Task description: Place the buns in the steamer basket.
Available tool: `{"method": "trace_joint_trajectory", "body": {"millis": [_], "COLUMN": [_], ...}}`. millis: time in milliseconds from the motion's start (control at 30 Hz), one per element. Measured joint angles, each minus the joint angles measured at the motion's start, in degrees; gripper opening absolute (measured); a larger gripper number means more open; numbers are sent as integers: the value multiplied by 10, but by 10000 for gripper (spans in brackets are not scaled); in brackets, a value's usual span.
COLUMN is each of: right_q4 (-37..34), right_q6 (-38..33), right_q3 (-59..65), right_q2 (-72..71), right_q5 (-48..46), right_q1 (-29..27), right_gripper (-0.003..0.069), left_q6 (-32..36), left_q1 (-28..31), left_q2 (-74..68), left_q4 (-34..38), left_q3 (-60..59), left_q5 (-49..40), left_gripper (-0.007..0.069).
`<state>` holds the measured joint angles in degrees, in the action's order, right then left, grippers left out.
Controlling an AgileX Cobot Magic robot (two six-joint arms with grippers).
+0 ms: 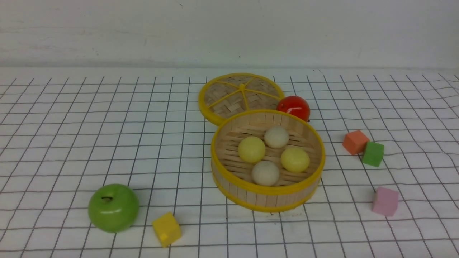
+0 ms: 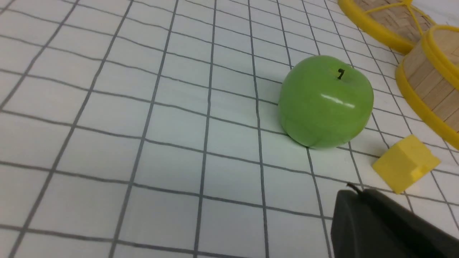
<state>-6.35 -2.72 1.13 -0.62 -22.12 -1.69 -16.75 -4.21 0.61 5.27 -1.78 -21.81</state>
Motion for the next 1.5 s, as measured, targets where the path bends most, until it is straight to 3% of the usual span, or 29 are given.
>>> {"method": "trace_joint_trajectory", "body": {"millis": [233,1500], "right_q4": [0,0], "right_q6": [0,0], "right_q3": [0,0], "right_q2": [0,0], "right_q5": [0,0], "right_q1": [0,0], "right_gripper": [19,63], "left_q6": [-24,-25], "left_q1": [0,0], "left_q2": [0,0], "left_q4": [0,0], "left_q3": [0,0], "left_q5": [2,3], "left_gripper": [-13,-13]}}
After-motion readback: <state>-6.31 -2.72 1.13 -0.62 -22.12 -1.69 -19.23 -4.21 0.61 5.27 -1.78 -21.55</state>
